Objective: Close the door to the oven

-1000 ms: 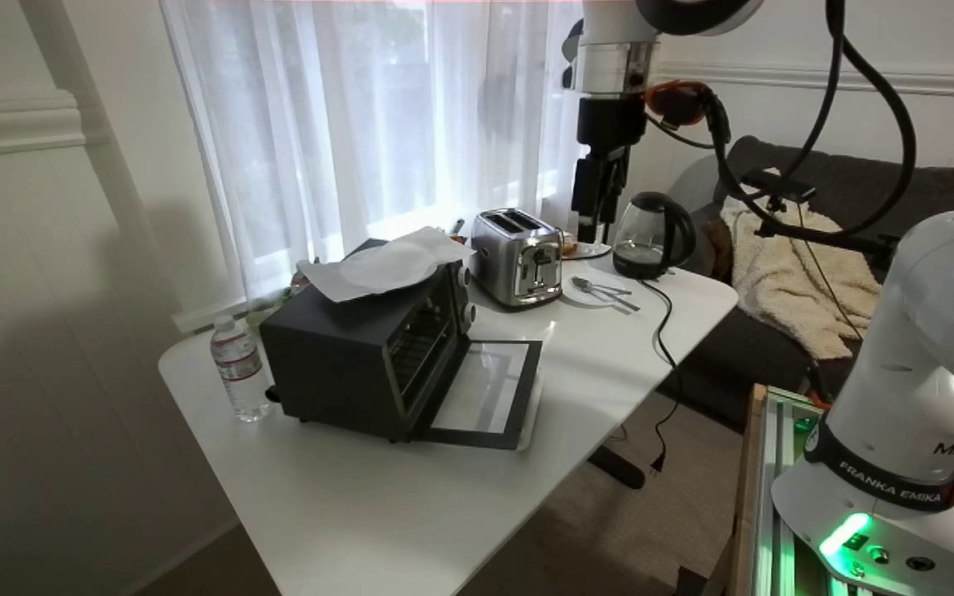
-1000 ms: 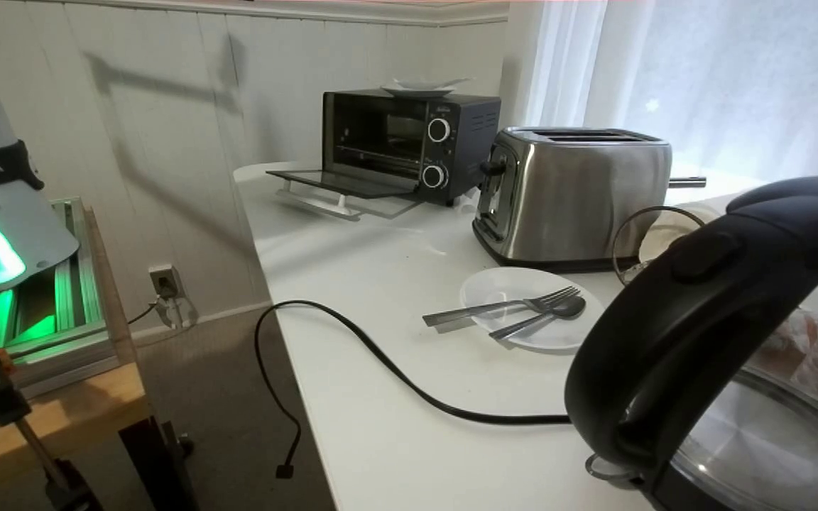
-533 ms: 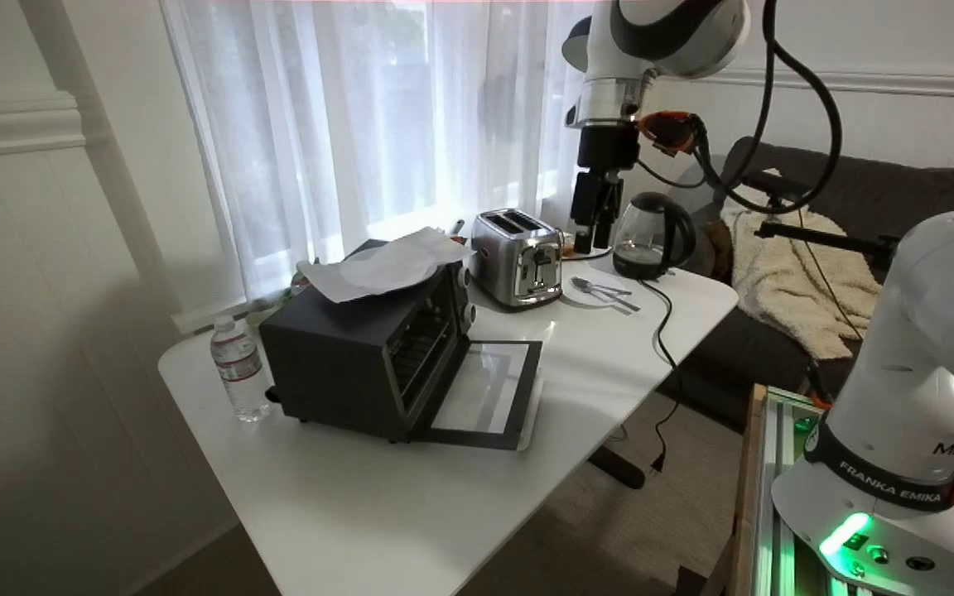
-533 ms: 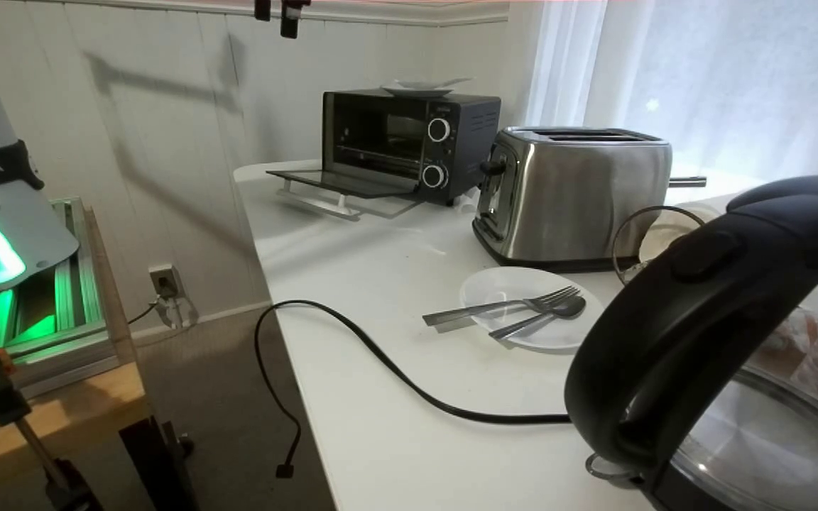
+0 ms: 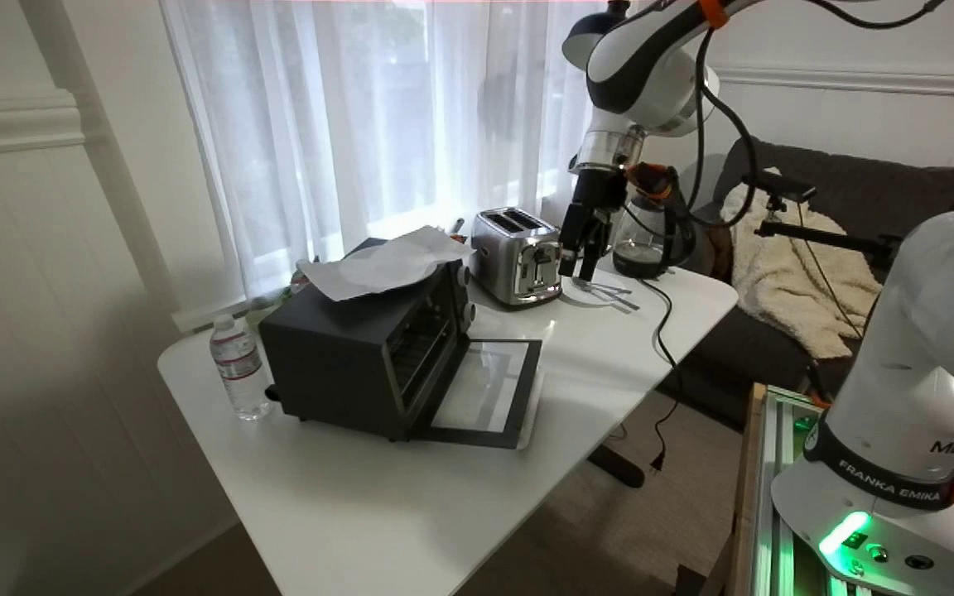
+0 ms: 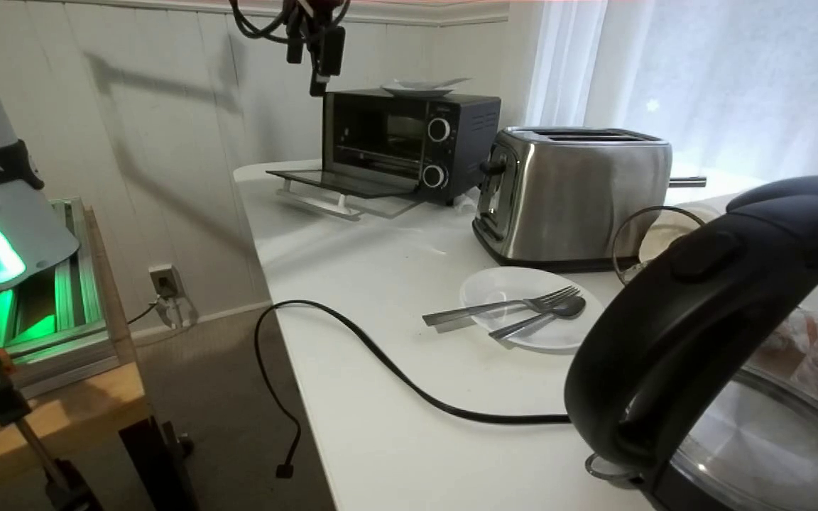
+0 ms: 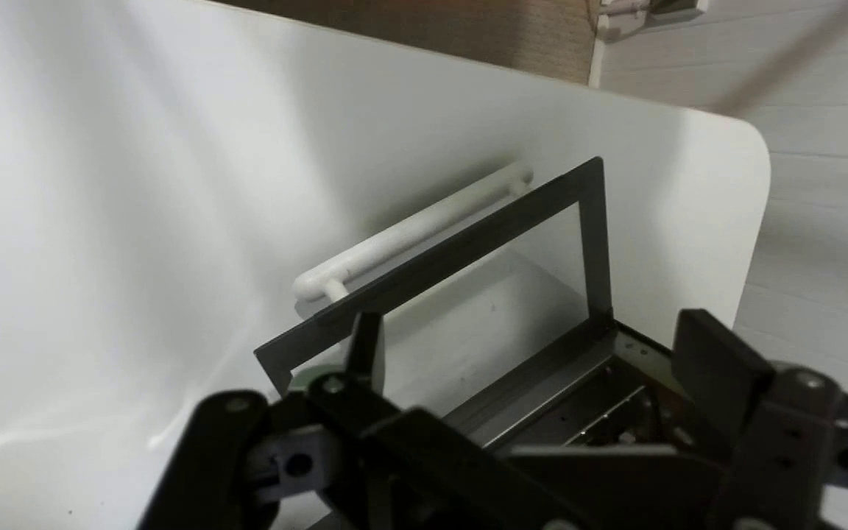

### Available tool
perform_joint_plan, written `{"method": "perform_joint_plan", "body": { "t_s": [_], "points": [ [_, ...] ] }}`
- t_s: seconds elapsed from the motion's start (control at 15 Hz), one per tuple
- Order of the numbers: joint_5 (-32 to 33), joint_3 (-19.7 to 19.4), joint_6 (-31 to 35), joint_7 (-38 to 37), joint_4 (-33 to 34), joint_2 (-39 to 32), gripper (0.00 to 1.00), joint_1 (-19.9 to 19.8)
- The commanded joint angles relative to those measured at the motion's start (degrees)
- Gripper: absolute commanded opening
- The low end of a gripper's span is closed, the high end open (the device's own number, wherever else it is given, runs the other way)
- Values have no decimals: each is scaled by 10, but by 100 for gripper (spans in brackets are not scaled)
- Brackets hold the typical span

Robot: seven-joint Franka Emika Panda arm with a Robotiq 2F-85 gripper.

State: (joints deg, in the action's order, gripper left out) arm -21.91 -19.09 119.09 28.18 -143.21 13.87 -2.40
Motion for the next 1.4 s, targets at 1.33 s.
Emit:
{"method": "perform_joint_plan", "body": {
  "t_s": [1.33],
  "points": [
    [-428, 69, 122, 160, 51, -279, 100, -115]
  ]
}}
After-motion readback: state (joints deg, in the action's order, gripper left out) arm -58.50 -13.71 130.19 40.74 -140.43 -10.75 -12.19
